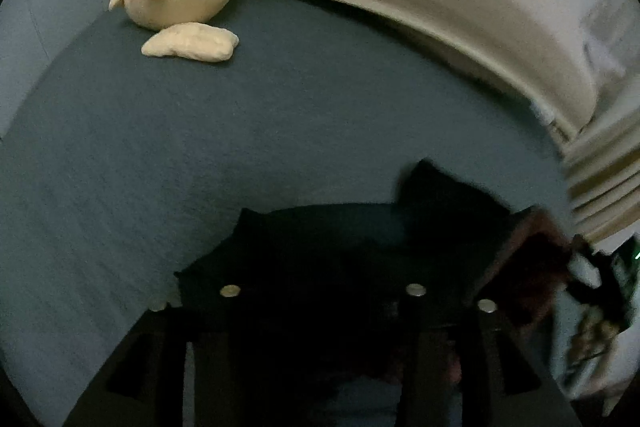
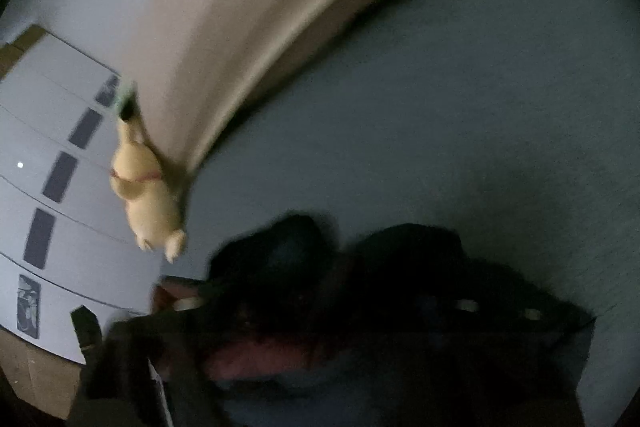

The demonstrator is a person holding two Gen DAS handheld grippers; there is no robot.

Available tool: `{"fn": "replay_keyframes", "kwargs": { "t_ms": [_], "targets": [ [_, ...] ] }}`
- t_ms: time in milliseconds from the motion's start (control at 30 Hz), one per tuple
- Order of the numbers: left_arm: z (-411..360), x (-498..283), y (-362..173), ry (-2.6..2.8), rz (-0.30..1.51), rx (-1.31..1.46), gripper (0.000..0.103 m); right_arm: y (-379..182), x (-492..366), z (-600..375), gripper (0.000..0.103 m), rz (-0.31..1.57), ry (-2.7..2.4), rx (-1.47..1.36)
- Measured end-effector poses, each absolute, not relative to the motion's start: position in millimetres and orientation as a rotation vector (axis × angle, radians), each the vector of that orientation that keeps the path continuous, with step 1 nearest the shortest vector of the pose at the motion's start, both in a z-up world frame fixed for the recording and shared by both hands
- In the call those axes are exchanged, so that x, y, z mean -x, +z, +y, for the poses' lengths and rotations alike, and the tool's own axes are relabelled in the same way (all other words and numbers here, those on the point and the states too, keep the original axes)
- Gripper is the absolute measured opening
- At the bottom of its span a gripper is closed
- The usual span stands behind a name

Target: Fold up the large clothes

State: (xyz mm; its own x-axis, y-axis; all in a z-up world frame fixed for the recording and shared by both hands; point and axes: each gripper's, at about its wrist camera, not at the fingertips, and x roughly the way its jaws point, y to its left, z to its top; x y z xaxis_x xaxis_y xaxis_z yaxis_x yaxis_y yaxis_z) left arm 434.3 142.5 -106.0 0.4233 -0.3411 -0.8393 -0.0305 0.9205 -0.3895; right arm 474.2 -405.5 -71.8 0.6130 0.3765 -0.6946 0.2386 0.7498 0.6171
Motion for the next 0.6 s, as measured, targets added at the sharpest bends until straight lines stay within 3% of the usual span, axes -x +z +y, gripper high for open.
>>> {"fn": "replay_keyframes", "kwargs": {
  "t_ms": [167,200,400,600],
  "targets": [
    [175.3,-433.2,-98.1,-0.260,1.076,0.749,0.068,-42.1,-466.7,-420.8,0.084,0.826,0.090,-0.782],
    [179.0,-433.1,-95.3,-0.276,1.053,0.787,0.068,-38.4,-465.7,-420.0,0.084,0.825,0.095,-0.759],
    [182.5,-422.9,-67.8,-0.209,0.892,0.515,0.070,-39.4,-457.9,-415.2,0.084,0.859,0.105,-0.597],
    [159.2,-426.9,-113.9,-0.208,1.004,0.292,0.070,-82.8,-475.2,-410.1,0.084,1.003,0.099,-0.464]
  ]
}}
